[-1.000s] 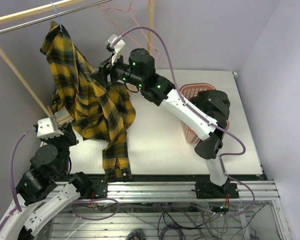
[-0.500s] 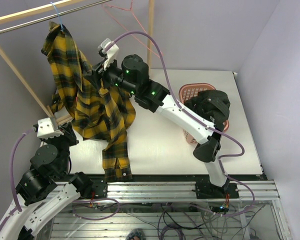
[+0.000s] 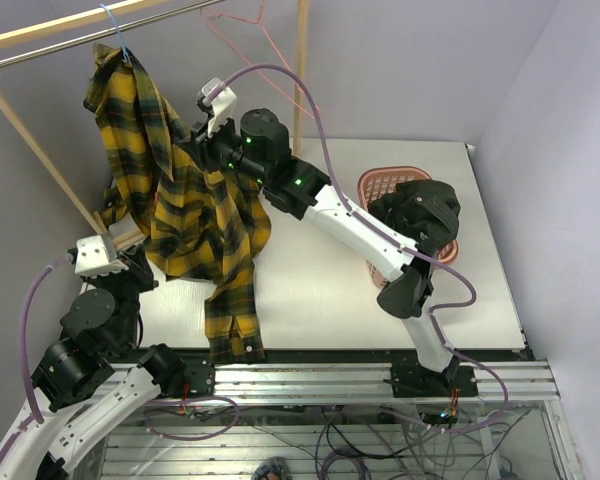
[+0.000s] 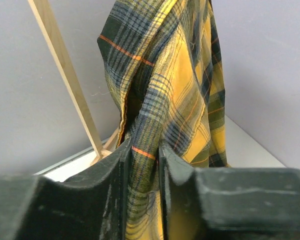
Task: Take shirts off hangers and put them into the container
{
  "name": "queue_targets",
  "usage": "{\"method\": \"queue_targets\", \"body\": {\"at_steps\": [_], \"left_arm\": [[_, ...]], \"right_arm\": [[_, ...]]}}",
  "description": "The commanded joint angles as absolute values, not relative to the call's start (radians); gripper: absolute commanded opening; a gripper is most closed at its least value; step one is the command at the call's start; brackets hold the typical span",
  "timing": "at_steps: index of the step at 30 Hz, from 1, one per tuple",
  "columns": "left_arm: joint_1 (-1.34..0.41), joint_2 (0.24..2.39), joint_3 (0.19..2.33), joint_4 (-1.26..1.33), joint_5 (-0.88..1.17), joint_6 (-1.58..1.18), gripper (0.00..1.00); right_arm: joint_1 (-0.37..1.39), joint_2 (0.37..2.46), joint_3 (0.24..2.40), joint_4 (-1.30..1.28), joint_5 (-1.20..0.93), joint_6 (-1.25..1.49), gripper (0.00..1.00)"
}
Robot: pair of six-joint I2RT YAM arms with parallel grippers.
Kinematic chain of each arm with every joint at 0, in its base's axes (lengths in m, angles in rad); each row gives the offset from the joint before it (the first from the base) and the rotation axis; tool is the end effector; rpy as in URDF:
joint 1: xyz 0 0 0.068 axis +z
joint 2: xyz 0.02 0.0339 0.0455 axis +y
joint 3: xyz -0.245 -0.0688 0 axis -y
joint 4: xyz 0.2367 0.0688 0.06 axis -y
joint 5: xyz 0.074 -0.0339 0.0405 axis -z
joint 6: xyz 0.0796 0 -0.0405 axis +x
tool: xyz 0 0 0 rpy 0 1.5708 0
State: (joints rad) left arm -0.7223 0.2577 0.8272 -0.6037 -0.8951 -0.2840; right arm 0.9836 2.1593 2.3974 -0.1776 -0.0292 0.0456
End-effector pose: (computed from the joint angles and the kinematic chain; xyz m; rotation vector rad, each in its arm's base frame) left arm 0.0964 -0.0022 0.3499 -0.3401 1.5558 -0.0656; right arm 0.2890 0.4385 0.4407 -0.7314 1.3896 0.8410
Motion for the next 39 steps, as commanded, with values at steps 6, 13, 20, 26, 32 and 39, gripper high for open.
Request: {"method": "queue_targets", "body": {"at_steps": [6, 13, 20, 26, 32, 39], "left_arm": [[-0.71, 0.27, 0.819, -0.583, -0.877, -0.266, 0.26], [-0.708, 0.282, 0.819, -0.584, -0.868, -0.262, 0.26], [-0.704, 0.284, 0.817, -0.578, -0.862, -0.258, 0.26], [-0.701, 0.291, 0.815, -0.574, -0.851, -0.253, 0.26], [-0.697, 0.297, 0.812, -0.568, -0.846, -0.244, 0.26], [-0.693, 0.302, 0.811, -0.563, -0.833, -0.241, 0.26]], "right_arm": [[0.957, 2.126, 2.346, -0.072, -0.003, 0.077, 0.0], [0.956, 2.082, 2.271, 0.053, 0.038, 0.086, 0.0], [0.956, 2.063, 2.262, 0.14, 0.088, 0.08, 0.0], [0.956, 2.04, 2.242, 0.213, 0.105, 0.082, 0.0], [0.954, 2.026, 2.24, 0.252, 0.126, 0.077, 0.0], [0.95, 1.932, 2.178, 0.291, 0.131, 0.073, 0.0]]}}
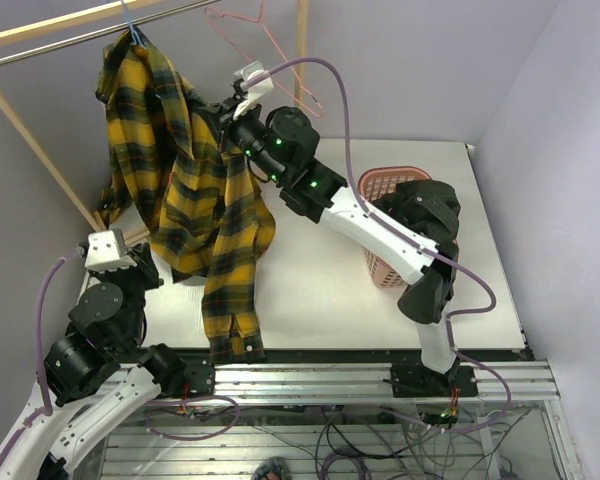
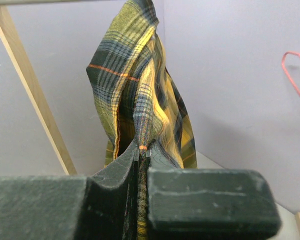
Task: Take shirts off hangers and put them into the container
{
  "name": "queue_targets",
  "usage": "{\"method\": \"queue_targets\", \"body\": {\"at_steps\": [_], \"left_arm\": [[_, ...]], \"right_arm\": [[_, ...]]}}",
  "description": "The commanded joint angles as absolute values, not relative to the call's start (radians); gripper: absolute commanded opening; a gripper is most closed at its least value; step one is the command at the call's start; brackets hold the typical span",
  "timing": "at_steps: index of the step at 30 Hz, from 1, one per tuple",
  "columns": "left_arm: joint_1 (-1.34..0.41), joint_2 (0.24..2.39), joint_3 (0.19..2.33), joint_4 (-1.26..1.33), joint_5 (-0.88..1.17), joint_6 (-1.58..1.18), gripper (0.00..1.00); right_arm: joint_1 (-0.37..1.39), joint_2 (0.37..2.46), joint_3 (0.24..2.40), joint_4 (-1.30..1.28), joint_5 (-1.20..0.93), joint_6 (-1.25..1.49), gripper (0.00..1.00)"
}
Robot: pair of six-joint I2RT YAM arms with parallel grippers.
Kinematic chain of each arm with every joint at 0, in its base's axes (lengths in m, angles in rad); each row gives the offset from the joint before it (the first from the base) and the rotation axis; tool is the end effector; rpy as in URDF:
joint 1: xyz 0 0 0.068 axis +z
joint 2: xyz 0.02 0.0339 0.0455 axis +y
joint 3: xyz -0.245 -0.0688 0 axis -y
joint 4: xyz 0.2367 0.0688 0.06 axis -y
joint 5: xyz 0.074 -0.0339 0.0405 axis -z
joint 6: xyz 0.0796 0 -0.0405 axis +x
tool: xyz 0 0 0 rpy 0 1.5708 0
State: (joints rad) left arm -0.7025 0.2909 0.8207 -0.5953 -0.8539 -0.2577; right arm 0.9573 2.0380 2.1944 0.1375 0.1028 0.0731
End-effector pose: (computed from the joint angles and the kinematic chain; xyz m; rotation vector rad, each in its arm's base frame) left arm 0.1038 -0.0093 0.3469 -0.2896 1.5878 -0.0432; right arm 0.2954 0.4053 0.4728 -0.4817 1.2314 0.8167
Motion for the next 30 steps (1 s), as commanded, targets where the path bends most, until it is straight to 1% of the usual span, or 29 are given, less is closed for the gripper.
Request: {"method": "queue_targets", "body": {"at_steps": [1, 6, 15, 20, 25, 26, 27, 28, 30], "left_arm": [[-0.692, 0.303, 0.811, -0.563, -0.832, -0.241, 0.27], [-0.687, 0.305, 0.81, -0.555, -0.821, -0.239, 0.28], [-0.683, 0.299, 0.807, -0.552, -0.813, -0.236, 0.3], [-0.684, 0.283, 0.79, -0.506, -0.779, -0.211, 0.38], [-0.683, 0.239, 0.743, -0.405, -0.721, -0.159, 0.45], [-0.681, 0.229, 0.732, -0.382, -0.704, -0.149, 0.48], [-0.682, 0.218, 0.721, -0.363, -0.69, -0.146, 0.56], [-0.682, 0.208, 0.711, -0.344, -0.679, -0.142, 0.61], [-0.683, 0.192, 0.697, -0.316, -0.648, -0.136, 0.66]], "right_arm": [[0.948, 1.917, 2.161, 0.298, 0.13, 0.072, 0.0], [0.932, 1.858, 2.112, 0.329, 0.126, 0.086, 0.0], [0.893, 1.864, 2.16, 0.31, 0.091, 0.133, 0.0], [0.891, 1.803, 2.118, 0.286, 0.082, 0.131, 0.0], [0.891, 1.671, 1.973, 0.325, 0.084, 0.112, 0.0], [0.889, 1.655, 1.956, 0.332, 0.085, 0.107, 0.0], [0.887, 1.645, 1.946, 0.337, 0.084, 0.107, 0.0], [0.881, 1.637, 1.943, 0.337, 0.082, 0.11, 0.0], [0.871, 1.63, 1.945, 0.326, 0.07, 0.124, 0.0]]}}
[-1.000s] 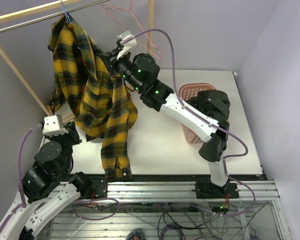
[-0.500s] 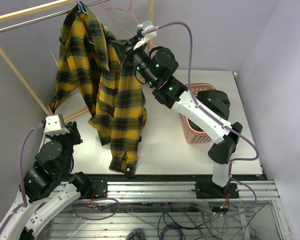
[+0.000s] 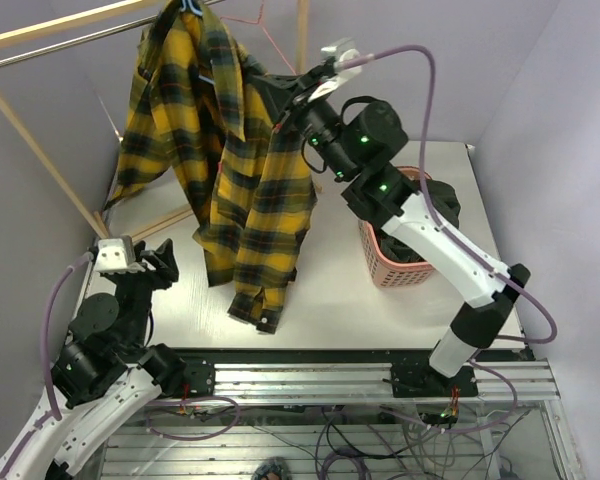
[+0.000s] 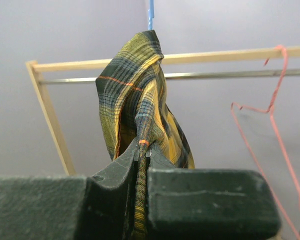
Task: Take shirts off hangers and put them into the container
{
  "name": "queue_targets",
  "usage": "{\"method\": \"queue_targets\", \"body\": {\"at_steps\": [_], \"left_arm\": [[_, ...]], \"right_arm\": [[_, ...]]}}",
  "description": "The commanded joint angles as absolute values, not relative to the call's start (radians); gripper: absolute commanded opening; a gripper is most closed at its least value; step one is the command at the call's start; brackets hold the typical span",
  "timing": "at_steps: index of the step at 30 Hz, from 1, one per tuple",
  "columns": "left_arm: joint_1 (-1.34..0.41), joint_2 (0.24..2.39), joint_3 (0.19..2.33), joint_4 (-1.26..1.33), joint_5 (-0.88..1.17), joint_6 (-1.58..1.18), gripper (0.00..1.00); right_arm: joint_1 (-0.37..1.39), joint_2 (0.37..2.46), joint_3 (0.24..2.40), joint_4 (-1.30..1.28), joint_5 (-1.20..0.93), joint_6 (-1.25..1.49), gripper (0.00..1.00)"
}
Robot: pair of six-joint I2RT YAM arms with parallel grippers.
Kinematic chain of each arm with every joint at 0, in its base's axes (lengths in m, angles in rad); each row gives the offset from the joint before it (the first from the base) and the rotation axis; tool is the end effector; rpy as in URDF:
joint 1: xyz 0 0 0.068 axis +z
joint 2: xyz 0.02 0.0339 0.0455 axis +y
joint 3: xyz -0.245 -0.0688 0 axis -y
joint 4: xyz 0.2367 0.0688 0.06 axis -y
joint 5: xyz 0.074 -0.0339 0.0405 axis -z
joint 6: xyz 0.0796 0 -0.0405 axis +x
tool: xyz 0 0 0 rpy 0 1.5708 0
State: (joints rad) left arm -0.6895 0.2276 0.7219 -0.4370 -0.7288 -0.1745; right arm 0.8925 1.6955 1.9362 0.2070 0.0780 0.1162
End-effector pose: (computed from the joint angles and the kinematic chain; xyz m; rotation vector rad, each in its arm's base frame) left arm 0.1065 -0.0191 0.3415 -0.1928 1.5174 -0.1376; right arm 0.2585 0.3109 0.5377 -0.3733 1.1034 0.8533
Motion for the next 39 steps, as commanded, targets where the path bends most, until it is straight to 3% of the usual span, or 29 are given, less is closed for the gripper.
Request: {"method": "queue_targets", "body": {"at_steps": [1, 11, 19, 28, 39], "left_arm": [[-0.683, 0.187, 0.693, -0.309, -0.639, -0.14, 0.68], [-0.681, 0.315, 0.759, -0.23, -0.608, -0.131, 0.77], [-0.682, 0.567, 0.964, -0.137, -0.553, -0.022, 0.85], [-0.682, 0.667, 1.009, 0.002, -0.323, 0.087, 0.84], [-0.683, 0.698, 1.041, 0.011, -0.002, 0.1, 0.78]], "right_arm": [[0.868, 1.626, 1.945, 0.323, 0.065, 0.129, 0.0], [0.866, 1.49, 1.842, 0.255, 0.025, 0.144, 0.0], [0.864, 1.193, 1.545, 0.165, 0.011, 0.169, 0.0], [0.864, 0.862, 1.143, 0.144, 0.002, 0.322, 0.0], [0.863, 0.712, 1.006, 0.087, -0.015, 0.336, 0.0]]}}
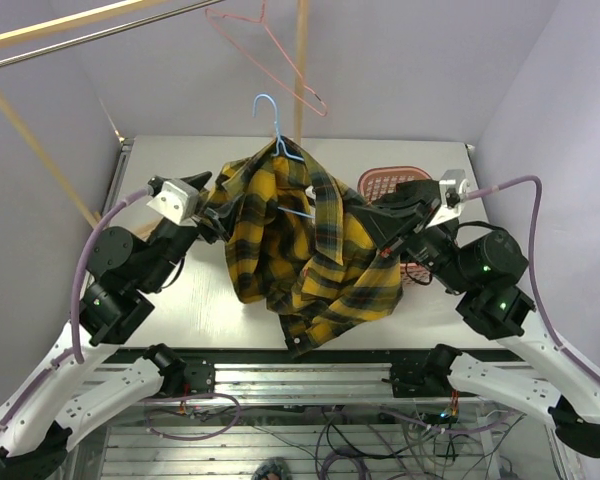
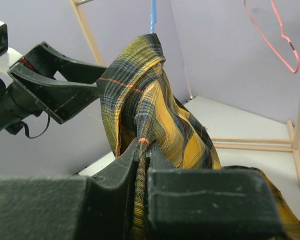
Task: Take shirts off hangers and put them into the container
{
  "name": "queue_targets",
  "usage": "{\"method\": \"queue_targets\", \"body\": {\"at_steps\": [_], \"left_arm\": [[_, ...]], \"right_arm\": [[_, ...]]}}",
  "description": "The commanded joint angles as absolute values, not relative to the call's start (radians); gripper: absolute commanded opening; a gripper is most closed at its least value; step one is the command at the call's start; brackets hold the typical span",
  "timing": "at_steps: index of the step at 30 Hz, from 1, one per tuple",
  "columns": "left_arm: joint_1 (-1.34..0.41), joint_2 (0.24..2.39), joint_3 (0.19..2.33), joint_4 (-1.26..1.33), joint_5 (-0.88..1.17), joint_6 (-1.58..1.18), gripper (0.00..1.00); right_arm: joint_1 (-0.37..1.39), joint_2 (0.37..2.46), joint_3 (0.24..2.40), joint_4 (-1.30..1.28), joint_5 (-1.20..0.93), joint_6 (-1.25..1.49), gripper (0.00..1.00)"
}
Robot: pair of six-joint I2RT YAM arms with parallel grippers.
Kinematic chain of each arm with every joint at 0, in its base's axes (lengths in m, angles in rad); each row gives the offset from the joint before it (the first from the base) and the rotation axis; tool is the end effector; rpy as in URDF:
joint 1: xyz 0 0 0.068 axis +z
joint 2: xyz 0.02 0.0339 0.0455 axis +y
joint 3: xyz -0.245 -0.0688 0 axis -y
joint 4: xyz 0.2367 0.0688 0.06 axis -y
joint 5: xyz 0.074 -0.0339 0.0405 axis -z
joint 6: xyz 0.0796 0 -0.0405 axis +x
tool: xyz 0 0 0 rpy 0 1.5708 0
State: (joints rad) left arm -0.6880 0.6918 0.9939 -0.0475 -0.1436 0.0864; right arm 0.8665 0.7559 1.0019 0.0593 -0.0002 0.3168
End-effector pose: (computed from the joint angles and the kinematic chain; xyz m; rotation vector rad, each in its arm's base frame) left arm 0.1519 -0.1101 0.4360 0.3861 1.2733 -0.4167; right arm 0.1315 0.1549 0.4436 -0.3620 1.2831 1.0141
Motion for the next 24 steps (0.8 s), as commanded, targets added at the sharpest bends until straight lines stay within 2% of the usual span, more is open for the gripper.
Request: {"method": "queue_targets", "body": {"at_steps": [1, 13, 20, 24], "left_arm": [[-0.683, 0.703, 1.047, 0.009, 0.012, 0.098, 0.78], [-0.682, 0.818, 1.041, 0.051, 0.116, 0.088, 0.77], [-0.683, 0.86, 0.995, 0.079, 0.057, 0.152, 0.75], [-0.682, 0.852, 0.949, 0.119, -0.038, 0.196, 0.66]], "right_arm": [[0.864, 0.708, 1.006, 0.08, -0.02, 0.338, 0.0], [0.864, 0.726, 0.978, 0.112, -0.107, 0.378, 0.0], [0.864, 0.733, 0.989, 0.109, -0.131, 0.389, 0.0], [0.865, 0.736, 0.995, 0.095, -0.139, 0.394, 0.0]]}}
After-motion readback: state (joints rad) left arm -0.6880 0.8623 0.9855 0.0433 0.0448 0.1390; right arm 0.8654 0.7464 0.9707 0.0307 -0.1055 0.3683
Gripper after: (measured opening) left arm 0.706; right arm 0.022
